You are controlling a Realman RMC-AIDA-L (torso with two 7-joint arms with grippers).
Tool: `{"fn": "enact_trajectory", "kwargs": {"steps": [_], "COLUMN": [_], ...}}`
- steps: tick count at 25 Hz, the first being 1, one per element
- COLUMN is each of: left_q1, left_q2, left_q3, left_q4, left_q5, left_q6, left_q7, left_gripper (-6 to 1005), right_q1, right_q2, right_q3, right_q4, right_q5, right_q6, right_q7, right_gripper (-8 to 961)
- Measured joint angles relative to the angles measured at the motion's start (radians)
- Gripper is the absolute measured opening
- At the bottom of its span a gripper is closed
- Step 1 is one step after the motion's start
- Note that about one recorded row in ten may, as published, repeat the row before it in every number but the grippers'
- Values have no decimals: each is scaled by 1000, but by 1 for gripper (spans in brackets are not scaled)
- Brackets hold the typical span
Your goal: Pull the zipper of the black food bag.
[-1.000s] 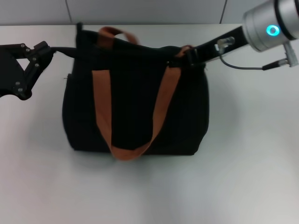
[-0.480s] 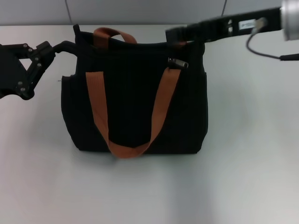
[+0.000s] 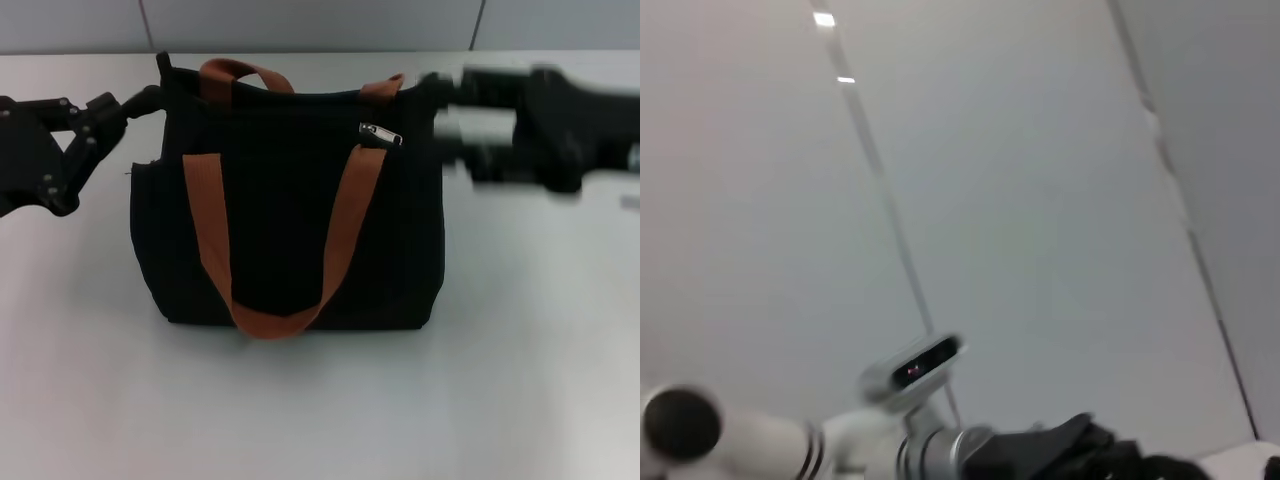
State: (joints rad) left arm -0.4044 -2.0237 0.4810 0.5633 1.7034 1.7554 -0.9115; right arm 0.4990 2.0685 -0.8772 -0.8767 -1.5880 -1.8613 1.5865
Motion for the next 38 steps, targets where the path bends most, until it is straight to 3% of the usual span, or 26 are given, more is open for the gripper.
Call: {"fn": "enact_trajectory", "kwargs": {"steps": [1, 2, 7, 14, 16, 21, 22, 24, 26, 27, 31, 38], "left_q1": [0, 0, -1, -12, -16, -27, -18, -12, 5, 18, 28, 36], "left_q2": [0, 3, 13, 72, 74, 51, 32, 22, -2, -24, -37, -25], "left_q3": [0, 3, 12, 3, 1, 47, 145, 198, 289, 334, 339, 346], "left_q4": [0, 1, 32, 69, 69, 68, 61, 56, 43, 24, -22, -96], "left_q5": [0, 13, 62, 60, 57, 57, 61, 62, 79, 123, 182, 206], "left_q6": [0, 4, 28, 174, 192, 242, 250, 247, 232, 201, 143, 106], "left_q7": [0, -48, -192, -385, -396, -331, -250, -208, -132, -81, -40, 15], "left_gripper": [93, 98, 123, 159, 289, 540, 587, 655, 724, 758, 757, 757], "right_q1": [0, -20, -46, -47, -47, -43, -42, -43, -44, -44, -40, -36], "right_q2": [0, 0, 9, 10, 10, 10, 10, 10, 10, 10, 10, 13], "right_q3": [0, -10, -14, -20, -20, -20, -20, -21, -21, -21, -21, -30], "right_q4": [0, 63, 176, 210, 228, 299, 326, 355, 370, 401, 443, 483], "right_q5": [0, -31, -109, -163, -182, -187, -188, -194, -199, -218, -256, -270], "right_q6": [0, -15, -3, 1, 20, 49, 49, 51, 55, 68, 100, 140], "right_q7": [0, -123, -320, -373, -396, -476, -512, -552, -572, -609, -655, -695], "right_gripper": [641, 690, 692, 694, 695, 695, 695, 694, 694, 694, 699, 717]}}
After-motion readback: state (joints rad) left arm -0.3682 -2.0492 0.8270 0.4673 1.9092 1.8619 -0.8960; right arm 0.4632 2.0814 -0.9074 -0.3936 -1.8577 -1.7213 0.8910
